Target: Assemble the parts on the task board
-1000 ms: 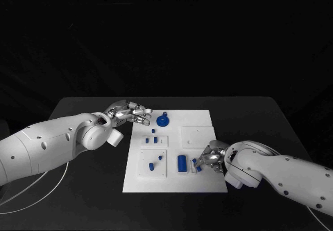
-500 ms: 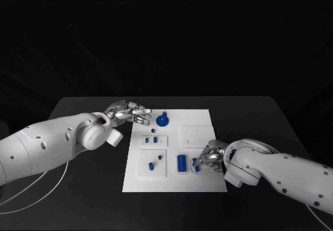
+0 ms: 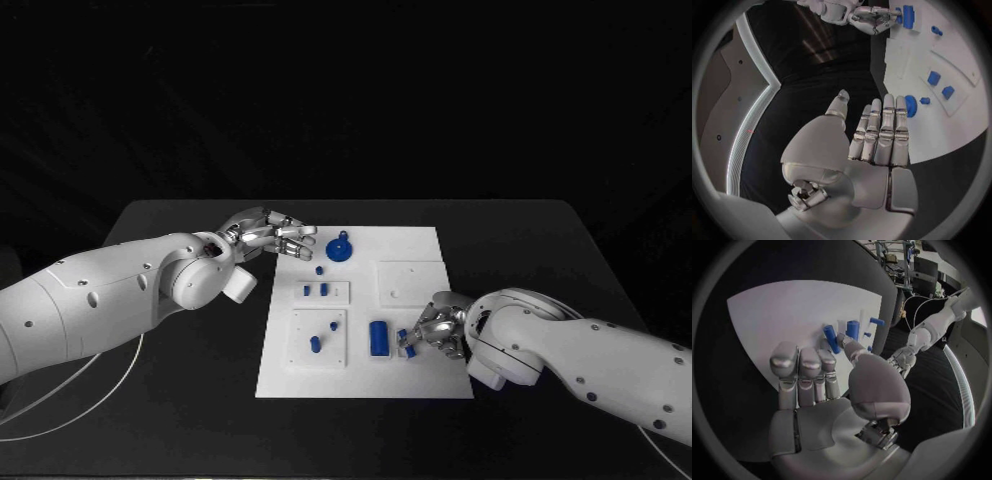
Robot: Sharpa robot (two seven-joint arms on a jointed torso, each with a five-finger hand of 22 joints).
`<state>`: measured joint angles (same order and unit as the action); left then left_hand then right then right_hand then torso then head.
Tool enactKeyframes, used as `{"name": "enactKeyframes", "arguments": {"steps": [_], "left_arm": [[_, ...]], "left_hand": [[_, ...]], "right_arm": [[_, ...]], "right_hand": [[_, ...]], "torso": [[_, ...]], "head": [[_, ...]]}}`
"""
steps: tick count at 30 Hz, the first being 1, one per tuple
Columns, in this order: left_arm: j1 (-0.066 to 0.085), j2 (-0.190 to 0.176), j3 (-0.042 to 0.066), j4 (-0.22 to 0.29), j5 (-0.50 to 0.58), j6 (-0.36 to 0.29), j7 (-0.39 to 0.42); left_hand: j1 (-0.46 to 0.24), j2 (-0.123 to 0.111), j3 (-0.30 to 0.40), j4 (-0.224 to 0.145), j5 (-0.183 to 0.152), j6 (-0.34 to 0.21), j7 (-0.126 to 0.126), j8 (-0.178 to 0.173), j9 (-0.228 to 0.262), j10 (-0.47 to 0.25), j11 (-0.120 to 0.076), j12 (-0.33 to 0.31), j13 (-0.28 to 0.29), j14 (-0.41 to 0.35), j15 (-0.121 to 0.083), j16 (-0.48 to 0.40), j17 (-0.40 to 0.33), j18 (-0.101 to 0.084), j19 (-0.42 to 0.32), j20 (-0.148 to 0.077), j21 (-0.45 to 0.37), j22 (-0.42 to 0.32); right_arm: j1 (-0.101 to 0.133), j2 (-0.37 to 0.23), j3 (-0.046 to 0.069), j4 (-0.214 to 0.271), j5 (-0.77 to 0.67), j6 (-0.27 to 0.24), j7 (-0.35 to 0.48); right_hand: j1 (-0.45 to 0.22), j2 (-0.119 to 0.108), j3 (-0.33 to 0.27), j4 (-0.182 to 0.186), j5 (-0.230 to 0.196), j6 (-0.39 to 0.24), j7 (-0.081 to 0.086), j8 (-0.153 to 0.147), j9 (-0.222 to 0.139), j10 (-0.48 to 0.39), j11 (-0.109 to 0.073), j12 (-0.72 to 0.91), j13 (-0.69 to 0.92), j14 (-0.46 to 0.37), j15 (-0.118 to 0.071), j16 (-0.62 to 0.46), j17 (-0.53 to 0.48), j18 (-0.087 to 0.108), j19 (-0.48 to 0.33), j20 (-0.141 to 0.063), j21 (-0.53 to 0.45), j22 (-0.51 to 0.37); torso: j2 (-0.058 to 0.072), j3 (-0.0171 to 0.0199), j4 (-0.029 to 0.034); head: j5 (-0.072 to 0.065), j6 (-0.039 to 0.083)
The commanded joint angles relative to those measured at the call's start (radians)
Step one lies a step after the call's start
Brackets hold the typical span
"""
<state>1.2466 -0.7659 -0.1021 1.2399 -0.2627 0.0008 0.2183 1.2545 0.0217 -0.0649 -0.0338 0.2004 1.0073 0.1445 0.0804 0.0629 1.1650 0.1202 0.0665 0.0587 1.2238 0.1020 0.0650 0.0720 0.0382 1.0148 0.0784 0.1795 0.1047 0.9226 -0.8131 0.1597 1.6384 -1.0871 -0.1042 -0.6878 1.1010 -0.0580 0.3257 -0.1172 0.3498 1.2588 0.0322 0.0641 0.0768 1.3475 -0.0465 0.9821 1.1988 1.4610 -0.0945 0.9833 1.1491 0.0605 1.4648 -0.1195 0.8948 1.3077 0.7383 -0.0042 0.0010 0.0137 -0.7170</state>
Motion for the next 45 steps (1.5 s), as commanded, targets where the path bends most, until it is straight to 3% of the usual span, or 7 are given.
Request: {"name": "enactKeyframes", "arguments": {"steps": [1, 6, 12, 21, 26, 27, 45], "left_arm": [[0.000, 0.002, 0.000, 0.000, 0.013, 0.018, -0.002], [0.000, 0.002, 0.000, 0.000, 0.014, 0.018, -0.002], [0.000, 0.002, 0.000, 0.000, 0.014, 0.017, -0.003], [0.000, 0.002, 0.000, -0.001, 0.014, 0.016, -0.004], [0.000, 0.002, 0.000, -0.001, 0.014, 0.016, -0.004], [0.000, 0.002, 0.000, -0.001, 0.014, 0.016, -0.004], [0.000, 0.000, -0.001, -0.003, 0.009, 0.014, -0.007]], "left_hand": [[0.003, -0.008, 0.001, 0.007, -0.003, -0.008, 0.000, 0.004, 0.001, -0.006, -0.002, -0.002, 0.001, -0.004, 0.000, 0.002, 0.001, -0.006, -0.002, 0.006, 0.002, -0.001], [0.003, -0.008, 0.001, 0.007, -0.003, -0.008, 0.000, 0.004, 0.001, -0.006, -0.002, -0.002, 0.001, -0.004, 0.000, 0.002, 0.001, -0.006, -0.002, 0.006, 0.002, -0.001], [0.002, -0.008, 0.002, 0.008, -0.003, -0.009, 0.000, 0.004, 0.001, -0.007, -0.001, -0.002, 0.001, -0.004, 0.000, 0.002, 0.001, -0.006, -0.002, 0.006, 0.002, -0.002], [0.002, -0.008, 0.002, 0.008, -0.003, -0.009, 0.000, 0.004, 0.001, -0.007, -0.001, -0.002, 0.001, -0.004, 0.000, 0.002, 0.001, -0.006, -0.002, 0.006, 0.002, -0.002], [0.002, -0.008, 0.002, 0.008, -0.003, -0.009, 0.000, 0.004, 0.001, -0.007, -0.001, -0.002, 0.001, -0.004, 0.000, 0.002, 0.001, -0.006, -0.002, 0.006, 0.002, -0.002], [0.002, -0.008, 0.002, 0.008, -0.003, -0.009, 0.000, 0.004, 0.001, -0.007, -0.001, -0.002, 0.001, -0.004, 0.000, 0.002, 0.001, -0.006, -0.002, 0.006, 0.002, -0.002], [0.004, -0.009, 0.003, 0.008, -0.003, -0.008, 0.000, 0.004, 0.001, -0.008, -0.001, -0.002, 0.001, -0.004, 0.000, 0.002, 0.001, -0.006, -0.002, 0.006, 0.002, -0.002]], "right_arm": [[-0.003, 0.002, -0.002, 0.003, -0.014, 0.023, -0.007], [-0.003, 0.004, -0.002, 0.001, -0.016, 0.022, -0.006], [-0.003, 0.006, -0.002, -0.003, -0.018, 0.019, -0.006], [-0.002, 0.008, -0.002, -0.002, -0.019, 0.013, 0.000], [-0.002, 0.006, -0.002, 0.003, -0.019, 0.018, 0.006], [-0.002, 0.006, -0.002, 0.004, -0.018, 0.020, 0.007], [-0.002, -0.026, -0.002, 0.034, -0.021, 0.029, 0.006]], "right_hand": [[0.004, -0.004, -0.005, -0.002, 0.001, 0.006, -0.001, 0.000, -0.001, 0.003, -0.004, 0.002, 0.000, 0.001, -0.008, 0.001, 0.000, -0.008, 0.042, -0.004, -0.003, 0.112], [-0.002, -0.010, -0.018, 0.013, -0.030, 0.006, -0.001, 0.000, -0.001, 0.003, -0.004, 0.003, 0.000, 0.002, -0.008, 0.000, -0.001, -0.008, 0.042, -0.004, -0.005, 0.112], [0.008, -0.042, -0.046, 0.106, -0.118, 0.008, -0.001, 0.000, -0.002, 0.005, -0.004, 0.002, -0.001, 0.001, -0.008, -0.003, -0.002, -0.007, 0.044, -0.004, -0.007, 0.112], [0.014, -0.044, -0.206, 0.231, -0.098, 0.005, 0.003, 0.000, 0.000, 0.007, 0.001, 0.003, -0.002, 0.002, -0.005, -0.001, -0.001, -0.006, 0.044, -0.002, -0.009, 0.112], [0.017, -0.002, -0.339, 0.209, -0.015, 0.003, 0.003, 0.000, 0.000, 0.007, 0.001, 0.003, -0.002, 0.002, -0.005, -0.002, -0.001, -0.006, 0.044, -0.002, -0.008, 0.112], [0.027, 0.027, -0.398, 0.193, -0.012, 0.002, 0.003, 0.000, 0.000, 0.007, 0.001, 0.004, -0.002, 0.002, -0.005, -0.002, -0.001, -0.006, 0.044, -0.001, -0.009, 0.112], [0.019, 0.061, -0.407, 0.186, 0.039, 0.009, -0.001, 0.000, 0.001, 0.011, -0.001, 0.007, -0.001, 0.003, -0.005, 0.002, 0.000, -0.007, 0.045, -0.001, -0.001, 0.113]], "torso": [[0.000, 0.0005, -0.0002], [0.000, 0.0005, -0.0004], [0.000, 0.0004, -0.0007], [0.000, 0.0006, -0.0001], [0.000, 0.0003, -0.0001], [0.000, 0.0003, 0.0001], [0.000, 0.0006, -0.0005]], "head": [[0.000, 0.000], [0.001, 0.000], [0.001, 0.000], [0.000, 0.000], [0.001, 0.000], [0.001, 0.000], [0.001, 0.001]]}}
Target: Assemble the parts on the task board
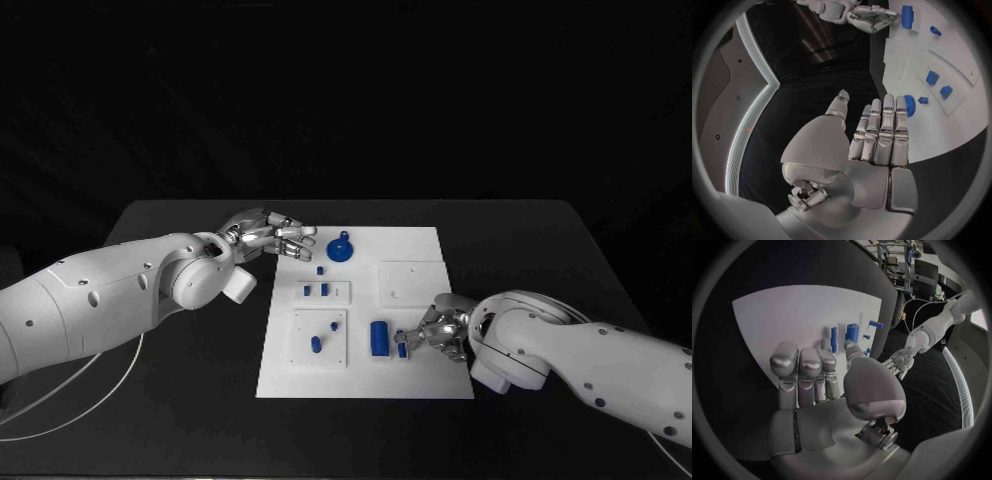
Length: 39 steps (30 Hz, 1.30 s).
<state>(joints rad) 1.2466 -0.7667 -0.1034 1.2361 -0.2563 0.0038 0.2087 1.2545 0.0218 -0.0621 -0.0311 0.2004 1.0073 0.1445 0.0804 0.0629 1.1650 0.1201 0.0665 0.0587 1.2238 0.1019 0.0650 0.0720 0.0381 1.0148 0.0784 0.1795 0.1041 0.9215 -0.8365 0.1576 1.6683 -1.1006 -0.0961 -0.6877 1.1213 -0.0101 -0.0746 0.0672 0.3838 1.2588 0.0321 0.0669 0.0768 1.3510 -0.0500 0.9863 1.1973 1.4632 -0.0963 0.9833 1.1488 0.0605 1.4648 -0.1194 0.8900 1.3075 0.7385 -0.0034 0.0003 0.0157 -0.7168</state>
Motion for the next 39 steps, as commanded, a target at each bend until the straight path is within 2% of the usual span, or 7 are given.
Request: {"name": "enactKeyframes", "arguments": {"steps": [1, 11, 14, 16, 22, 34, 39], "left_arm": [[0.000, 0.001, 0.000, 0.001, 0.002, 0.011, 0.002], [0.000, 0.002, 0.000, 0.000, 0.000, 0.011, 0.002], [0.000, 0.002, 0.000, 0.000, 0.000, 0.011, 0.002], [0.000, 0.002, 0.000, 0.000, 0.000, 0.011, 0.002], [0.000, 0.003, 0.000, -0.001, 0.000, 0.007, 0.008], [0.001, 0.008, 0.001, -0.019, 0.090, -0.107, 0.110], [0.003, 0.030, 0.001, -0.072, 0.143, -0.132, 0.131]], "left_hand": [[0.004, -0.009, 0.000, 0.005, -0.003, -0.008, 0.000, 0.004, 0.001, -0.008, -0.001, -0.002, 0.001, -0.004, 0.000, 0.002, 0.001, -0.006, -0.002, 0.006, 0.002, -0.002], [0.004, -0.009, 0.000, 0.005, -0.003, -0.008, 0.000, 0.004, 0.001, -0.008, -0.001, -0.002, 0.001, -0.004, 0.000, 0.002, 0.001, -0.006, -0.002, 0.006, 0.002, -0.002], [0.004, -0.009, 0.000, 0.005, -0.003, -0.008, 0.000, 0.004, 0.001, -0.008, -0.001, -0.002, 0.001, -0.004, 0.000, 0.002, 0.001, -0.006, -0.002, 0.006, 0.002, -0.002], [0.006, -0.007, 0.001, 0.006, -0.002, -0.008, 0.000, 0.004, 0.001, -0.008, -0.001, -0.002, 0.001, -0.004, 0.000, 0.002, 0.001, -0.006, -0.003, 0.006, 0.002, -0.002], [0.006, -0.007, 0.001, 0.006, -0.002, -0.008, 0.000, 0.004, 0.001, -0.008, -0.001, -0.002, 0.001, -0.004, 0.000, 0.002, 0.001, -0.006, -0.003, 0.006, 0.002, -0.002], [0.021, 0.006, 0.006, -0.009, -0.049, 0.017, -0.010, 0.008, 0.001, 0.021, -0.012, -0.001, 0.001, 0.013, -0.007, 0.003, 0.002, -0.012, -0.001, 0.001, 0.004, -0.002], [0.046, 0.012, 0.015, -0.030, -0.039, 0.020, -0.008, 0.004, 0.001, -0.005, -0.004, -0.004, 0.001, -0.018, 0.003, -0.001, -0.003, -0.010, -0.008, 0.007, -0.001, -0.004]], "right_arm": [[-0.001, -0.004, 0.001, 0.004, -0.008, 0.021, 0.006], [-0.001, -0.008, 0.002, 0.006, -0.007, 0.025, 0.009], [-0.001, -0.008, 0.002, 0.003, -0.010, 0.025, 0.009], [-0.001, -0.008, 0.002, 0.001, -0.015, 0.026, 0.009], [-0.001, -0.009, 0.002, -0.013, -0.023, 0.018, 0.024], [0.049, 0.006, 0.094, -0.150, 0.156, -0.008, 0.363], [0.107, 0.060, 0.102, -0.325, 0.283, -0.028, 0.529]], "right_hand": [[-0.002, 0.015, -0.008, 0.002, 0.010, 0.009, -0.001, -0.003, 0.000, 0.007, 0.002, 0.003, 0.001, 0.001, -0.003, 0.002, 0.000, -0.007, 0.045, -0.001, 0.002, 0.113], [0.029, 0.032, -0.008, -0.026, 0.020, 0.008, -0.003, -0.003, -0.001, 0.007, 0.001, 0.003, 0.001, 0.000, -0.004, 0.003, -0.001, -0.008, 0.045, -0.002, 0.004, 0.113], [0.068, 0.041, 0.068, -0.062, -0.125, 0.007, -0.006, -0.004, -0.003, 0.007, -0.001, 0.003, 0.002, 0.001, -0.006, 0.003, 0.000, -0.009, 0.044, -0.004, 0.004, 0.113], [0.033, -0.019, 0.244, -0.056, -0.172, 0.013, -0.008, -0.005, -0.003, 0.008, 0.002, 0.004, 0.004, 0.001, -0.010, 0.003, 0.000, -0.010, 0.044, -0.002, 0.005, 0.113], [-0.002, -0.066, 0.318, -0.064, -0.149, 0.012, -0.004, -0.003, -0.001, 0.007, -0.001, 0.004, 0.004, 0.000, -0.005, 0.000, -0.004, -0.008, 0.044, -0.003, 0.002, 0.113], [0.041, -0.083, 0.294, -0.030, -0.134, -0.066, 0.024, -0.003, 0.011, -0.039, 0.017, -0.075, -0.054, -0.015, 0.004, -0.076, -0.052, 0.004, 0.027, 0.007, -0.115, 0.086], [0.072, -0.057, 0.284, -0.080, -0.096, -0.096, 0.038, -0.003, 0.008, -0.097, 0.022, -0.314, -0.278, -0.039, 0.014, -0.308, -0.203, 0.036, -0.011, 0.017, -0.591, -0.113]], "torso": [[0.000, -0.0001, -0.0001], [0.000, -0.0004, 0.0009], [0.000, -0.0008, 0.0005], [0.000, -0.0012, 0.0008], [-0.001, -0.0006, -0.0007], [-0.016, -0.0049, -0.0069], [-0.040, -0.0116, -0.0108]], "head": [[-0.001, 0.001], [-0.002, 0.000], [-0.003, 0.000], [-0.003, 0.000], [-0.004, 0.005], [-0.009, 0.060], [-0.016, 0.086]]}}
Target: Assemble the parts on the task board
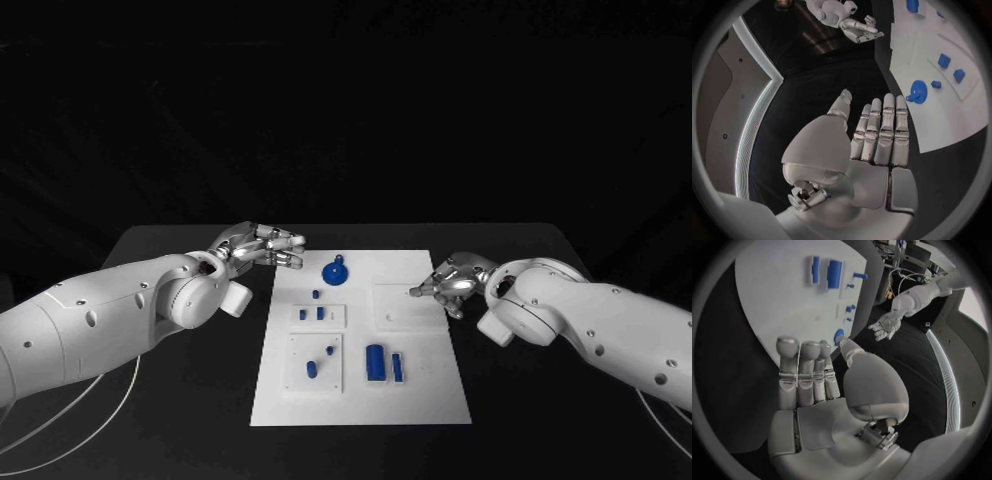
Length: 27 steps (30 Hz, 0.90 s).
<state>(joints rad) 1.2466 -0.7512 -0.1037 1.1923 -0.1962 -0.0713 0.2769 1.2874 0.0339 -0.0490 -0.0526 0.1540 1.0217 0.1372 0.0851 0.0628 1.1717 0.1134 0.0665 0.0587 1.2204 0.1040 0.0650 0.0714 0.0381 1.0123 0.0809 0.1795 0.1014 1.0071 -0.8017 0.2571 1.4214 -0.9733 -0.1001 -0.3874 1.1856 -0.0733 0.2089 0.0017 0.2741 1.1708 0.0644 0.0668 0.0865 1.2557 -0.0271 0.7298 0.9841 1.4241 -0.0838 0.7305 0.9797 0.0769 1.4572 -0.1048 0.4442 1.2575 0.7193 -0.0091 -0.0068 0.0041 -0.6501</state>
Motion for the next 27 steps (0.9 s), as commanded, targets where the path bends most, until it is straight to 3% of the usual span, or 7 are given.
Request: {"name": "enactKeyframes", "arguments": {"steps": [1, 19, 21, 22, 24, 25, 27], "left_arm": [[0.004, 0.022, 0.002, -0.045, 0.092, -0.059, 0.064], [0.004, 0.157, 0.005, -0.261, 0.258, -0.127, 0.125], [0.003, 0.163, 0.005, -0.267, 0.260, -0.127, 0.127], [0.003, 0.157, 0.004, -0.262, 0.215, -0.106, 0.087], [0.001, 0.155, 0.005, -0.255, 0.215, -0.112, 0.088], [-0.001, 0.153, 0.006, -0.249, 0.215, -0.118, 0.090], [-0.006, 0.148, 0.008, -0.232, 0.214, -0.134, 0.094]], "left_hand": [[0.014, 0.001, 0.004, -0.013, 0.009, 0.005, -0.001, -0.001, 0.001, -0.015, 0.004, -0.004, 0.000, -0.020, 0.002, 0.000, -0.002, -0.006, -0.006, 0.007, -0.001, -0.002], [-0.017, -0.019, 0.025, -0.006, -0.001, -0.245, -0.059, -0.033, -0.011, -0.395, -0.023, -0.017, -0.009, -0.439, 0.013, -0.014, -0.020, 0.154, -0.148, 0.193, -0.110, -0.030], [-0.016, -0.015, 0.025, -0.008, 0.001, -0.236, -0.059, -0.034, -0.011, -0.387, -0.022, -0.017, -0.009, -0.439, 0.014, -0.014, -0.020, 0.171, -0.153, 0.204, -0.110, -0.030], [-0.396, -0.034, 0.049, 0.053, -0.154, -1.022, -0.137, -0.085, -0.063, -1.172, -0.113, -0.066, -0.059, -1.220, -0.104, -0.065, -0.071, -0.038, -1.012, -0.081, -0.180, -0.101], [-0.438, -0.034, 0.049, 0.053, -0.154, -1.022, -0.137, -0.085, -0.063, -1.172, -0.113, -0.066, -0.059, -1.220, -0.104, -0.065, -0.071, -0.038, -1.012, -0.081, -0.180, -0.101], [-0.478, -0.034, 0.049, 0.053, -0.154, -1.022, -0.137, -0.085, -0.063, -1.172, -0.113, -0.066, -0.059, -1.220, -0.104, -0.065, -0.071, -0.038, -1.012, -0.081, -0.180, -0.101], [-0.538, -0.034, 0.049, 0.053, -0.154, -1.022, -0.137, -0.085, -0.063, -1.172, -0.113, -0.066, -0.059, -1.220, -0.104, -0.065, -0.071, -0.038, -1.012, -0.081, -0.180, -0.101]], "right_arm": [[0.032, 0.041, 0.003, -0.119, 0.175, -0.027, 0.258], [0.076, 0.247, 0.052, -0.538, 0.510, -0.022, 0.630], [0.075, 0.251, 0.052, -0.544, 0.517, -0.021, 0.637], [0.077, 0.247, 0.051, -0.537, 0.444, -0.046, 0.549], [0.076, 0.245, 0.048, -0.531, 0.448, -0.051, 0.552], [0.076, 0.243, 0.046, -0.525, 0.453, -0.057, 0.555], [0.075, 0.237, 0.038, -0.507, 0.467, -0.073, 0.564]], "right_hand": [[0.009, 0.008, 0.003, -0.026, 0.016, -0.009, 0.006, -0.003, -0.002, 0.004, 0.002, -0.090, -0.109, 0.003, 0.003, -0.090, -0.055, 0.021, 0.003, 0.007, -0.187, -0.103], [0.023, 0.079, -0.033, -0.123, 0.053, -0.241, 0.049, -0.009, -0.029, -0.236, 0.164, -0.672, -0.927, -0.367, 0.209, -0.670, -0.920, 0.141, -0.489, 0.343, -0.374, -1.192], [0.021, 0.079, -0.034, -0.123, 0.051, -0.242, 0.052, -0.009, -0.028, -0.236, 0.167, -0.672, -0.927, -0.367, 0.213, -0.670, -0.920, 0.142, -0.490, 0.343, -0.374, -1.192], [-0.340, 0.073, -0.209, -0.002, -0.274, -1.171, -0.064, -0.067, -0.087, -0.538, 0.027, -0.730, -0.984, -0.680, 0.084, -0.730, -0.980, -0.077, -1.457, 0.105, -0.444, -1.258], [-0.379, 0.073, -0.209, -0.002, -0.274, -1.171, -0.064, -0.067, -0.087, -1.256, 0.027, -0.730, -0.984, -0.719, 0.084, -0.730, -0.980, -0.077, -1.457, 0.105, -0.444, -1.258], [-0.419, 0.073, -0.209, -0.002, -0.274, -1.171, -0.064, -0.067, -0.087, -1.256, 0.027, -0.730, -0.984, -1.424, 0.084, -0.730, -0.980, -0.077, -1.457, 0.105, -0.444, -1.258], [-0.474, 0.073, -0.209, -0.002, -0.274, -1.171, -0.064, -0.067, -0.087, -1.256, 0.027, -0.730, -0.984, -1.424, 0.084, -0.730, -0.980, -0.077, -1.457, 0.105, -0.444, -1.258]], "torso": [[-0.026, -0.0065, -0.0045], [-0.060, -0.0004, -0.0199], [-0.060, 0.0018, -0.0190], [-0.057, -0.0031, -0.0188], [-0.060, -0.0027, -0.0181], [-0.063, -0.0024, -0.0174], [-0.072, -0.0015, -0.0155]], "head": [[-0.002, 0.025], [0.023, 0.095], [0.025, 0.096], [0.021, 0.091], [0.020, 0.090], [0.020, 0.089], [0.018, 0.086]]}}
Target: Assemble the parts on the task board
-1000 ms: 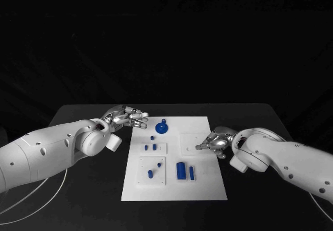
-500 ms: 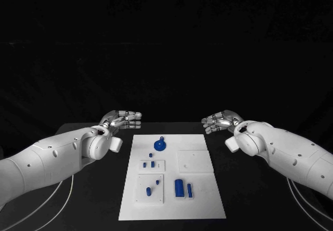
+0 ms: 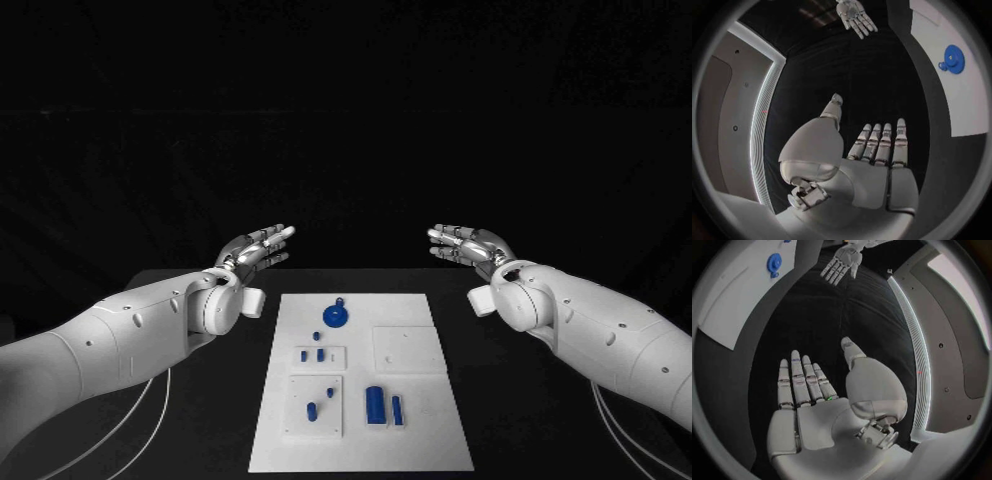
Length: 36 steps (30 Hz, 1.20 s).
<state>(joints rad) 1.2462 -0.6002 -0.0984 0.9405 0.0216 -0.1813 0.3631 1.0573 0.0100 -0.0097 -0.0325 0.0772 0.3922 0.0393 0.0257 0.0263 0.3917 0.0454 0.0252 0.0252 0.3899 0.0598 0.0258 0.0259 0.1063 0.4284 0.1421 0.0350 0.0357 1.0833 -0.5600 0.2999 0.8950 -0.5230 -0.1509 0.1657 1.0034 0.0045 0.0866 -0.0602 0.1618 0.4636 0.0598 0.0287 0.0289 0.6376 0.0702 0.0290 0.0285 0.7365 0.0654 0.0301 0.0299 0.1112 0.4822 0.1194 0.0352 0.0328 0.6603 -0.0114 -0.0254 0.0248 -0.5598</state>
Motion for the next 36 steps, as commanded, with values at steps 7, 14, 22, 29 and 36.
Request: {"name": "enactKeyframes", "arguments": {"steps": [7, 14, 22, 29, 36], "left_arm": [[-0.044, -0.039, 0.022, 0.144, -0.007, -0.139, 0.038], [-0.119, -0.109, 0.060, 0.384, -0.014, -0.361, 0.097], [-0.180, -0.165, 0.090, 0.577, -0.020, -0.540, 0.144], [-0.196, -0.180, 0.098, 0.630, -0.022, -0.589, 0.157], [-0.196, -0.180, 0.098, 0.630, -0.022, -0.589, 0.157]], "left_hand": [[-1.057, -0.010, 0.010, 0.032, -0.077, -0.392, -0.039, -0.026, -0.026, -0.392, -0.045, -0.025, -0.025, -0.390, -0.060, -0.026, -0.026, -0.106, -0.428, -0.142, -0.035, -0.036], [-1.057, -0.010, 0.010, 0.032, -0.077, -0.392, -0.039, -0.026, -0.026, -0.392, -0.045, -0.025, -0.025, -0.390, -0.060, -0.026, -0.026, -0.106, -0.428, -0.142, -0.035, -0.036], [-1.057, -0.010, 0.010, 0.032, -0.077, -0.392, -0.039, -0.026, -0.026, -0.392, -0.045, -0.025, -0.025, -0.390, -0.060, -0.026, -0.026, -0.106, -0.428, -0.142, -0.035, -0.036], [-1.057, -0.010, 0.010, 0.032, -0.077, -0.392, -0.039, -0.026, -0.026, -0.392, -0.045, -0.025, -0.025, -0.390, -0.060, -0.026, -0.026, -0.106, -0.428, -0.142, -0.035, -0.036], [-1.057, -0.010, 0.010, 0.032, -0.077, -0.392, -0.039, -0.026, -0.026, -0.392, -0.045, -0.025, -0.025, -0.390, -0.060, -0.026, -0.026, -0.106, -0.428, -0.142, -0.035, -0.036]], "right_arm": [[-0.007, -0.045, -0.061, 0.144, 0.112, -0.135, 0.076], [-0.019, -0.124, -0.169, 0.383, 0.298, -0.353, 0.202], [-0.030, -0.195, -0.266, 0.600, 0.465, -0.550, 0.315], [-0.033, -0.219, -0.299, 0.674, 0.522, -0.618, 0.354], [-0.033, -0.220, -0.300, 0.675, 0.523, -0.619, 0.354]], "right_hand": [[-1.003, -0.004, -0.087, 0.060, -0.162, -0.464, -0.060, -0.029, -0.029, -0.638, -0.070, -0.029, -0.029, -0.736, -0.065, -0.030, -0.030, -0.111, -0.482, -0.119, -0.035, -0.033], [-1.003, -0.004, -0.087, 0.060, -0.162, -0.464, -0.060, -0.029, -0.029, -0.638, -0.070, -0.029, -0.029, -0.736, -0.065, -0.030, -0.030, -0.111, -0.482, -0.119, -0.035, -0.033], [-1.003, -0.004, -0.087, 0.060, -0.162, -0.464, -0.060, -0.029, -0.029, -0.638, -0.070, -0.029, -0.029, -0.736, -0.065, -0.030, -0.030, -0.111, -0.482, -0.119, -0.035, -0.033], [-1.003, -0.004, -0.087, 0.060, -0.162, -0.464, -0.060, -0.029, -0.029, -0.638, -0.070, -0.029, -0.029, -0.736, -0.065, -0.030, -0.030, -0.111, -0.482, -0.119, -0.035, -0.033], [-1.003, -0.004, -0.087, 0.060, -0.162, -0.464, -0.060, -0.029, -0.029, -0.638, -0.070, -0.029, -0.029, -0.736, -0.065, -0.030, -0.030, -0.111, -0.482, -0.119, -0.035, -0.033]], "torso": [[-0.072, 0.0069, 0.0160], [-0.115, 0.0113, 0.0252], [-0.116, 0.0114, 0.0254], [-0.116, 0.0114, 0.0254], [-0.116, 0.0114, 0.0254]], "head": [[-0.016, -0.025], [-0.025, -0.040], [-0.025, -0.040], [-0.025, -0.040], [-0.025, -0.040]]}}
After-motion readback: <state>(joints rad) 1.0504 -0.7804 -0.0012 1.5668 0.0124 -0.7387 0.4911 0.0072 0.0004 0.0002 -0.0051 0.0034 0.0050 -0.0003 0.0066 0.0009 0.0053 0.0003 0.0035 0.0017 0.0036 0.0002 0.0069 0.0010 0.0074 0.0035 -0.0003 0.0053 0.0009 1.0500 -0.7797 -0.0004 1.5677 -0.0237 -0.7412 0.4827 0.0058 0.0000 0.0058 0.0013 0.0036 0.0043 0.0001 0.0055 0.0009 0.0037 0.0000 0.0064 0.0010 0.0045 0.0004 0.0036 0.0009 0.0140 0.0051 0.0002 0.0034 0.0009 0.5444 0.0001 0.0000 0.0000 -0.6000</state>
